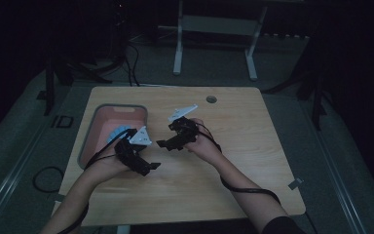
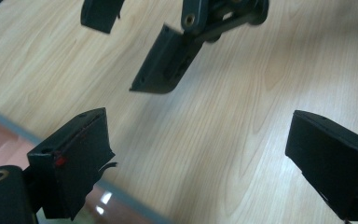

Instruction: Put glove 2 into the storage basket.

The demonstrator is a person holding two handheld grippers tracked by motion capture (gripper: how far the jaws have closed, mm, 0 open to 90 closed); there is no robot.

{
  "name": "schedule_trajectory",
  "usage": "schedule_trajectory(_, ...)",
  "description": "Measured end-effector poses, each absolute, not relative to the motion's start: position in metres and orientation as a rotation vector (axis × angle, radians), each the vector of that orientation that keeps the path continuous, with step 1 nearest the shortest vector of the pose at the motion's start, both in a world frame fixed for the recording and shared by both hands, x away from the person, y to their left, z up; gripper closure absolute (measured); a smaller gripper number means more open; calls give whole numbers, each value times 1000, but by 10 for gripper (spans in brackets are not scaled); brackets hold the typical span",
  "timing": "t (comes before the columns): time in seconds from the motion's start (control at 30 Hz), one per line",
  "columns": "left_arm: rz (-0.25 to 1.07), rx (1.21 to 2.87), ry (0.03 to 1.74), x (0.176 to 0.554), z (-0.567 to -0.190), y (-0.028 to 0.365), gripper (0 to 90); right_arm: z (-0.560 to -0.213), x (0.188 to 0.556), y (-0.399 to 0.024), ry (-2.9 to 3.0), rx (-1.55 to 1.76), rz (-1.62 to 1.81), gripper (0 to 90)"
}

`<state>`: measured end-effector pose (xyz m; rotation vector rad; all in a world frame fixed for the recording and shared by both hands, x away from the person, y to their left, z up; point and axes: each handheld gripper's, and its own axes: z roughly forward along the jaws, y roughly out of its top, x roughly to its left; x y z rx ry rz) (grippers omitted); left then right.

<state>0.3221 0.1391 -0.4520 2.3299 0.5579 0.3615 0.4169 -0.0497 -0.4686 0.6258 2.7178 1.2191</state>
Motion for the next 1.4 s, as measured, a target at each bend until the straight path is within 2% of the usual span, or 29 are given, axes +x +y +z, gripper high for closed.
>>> schedule_trajectory(0.6,320,2377,446,321,-466,90,69,-483,416,-95,2698,666,1225,156)
schedule_trajectory(1.4,247,2384,336,313,-496,55,70,-516,394,-143,2690,682,1266,154)
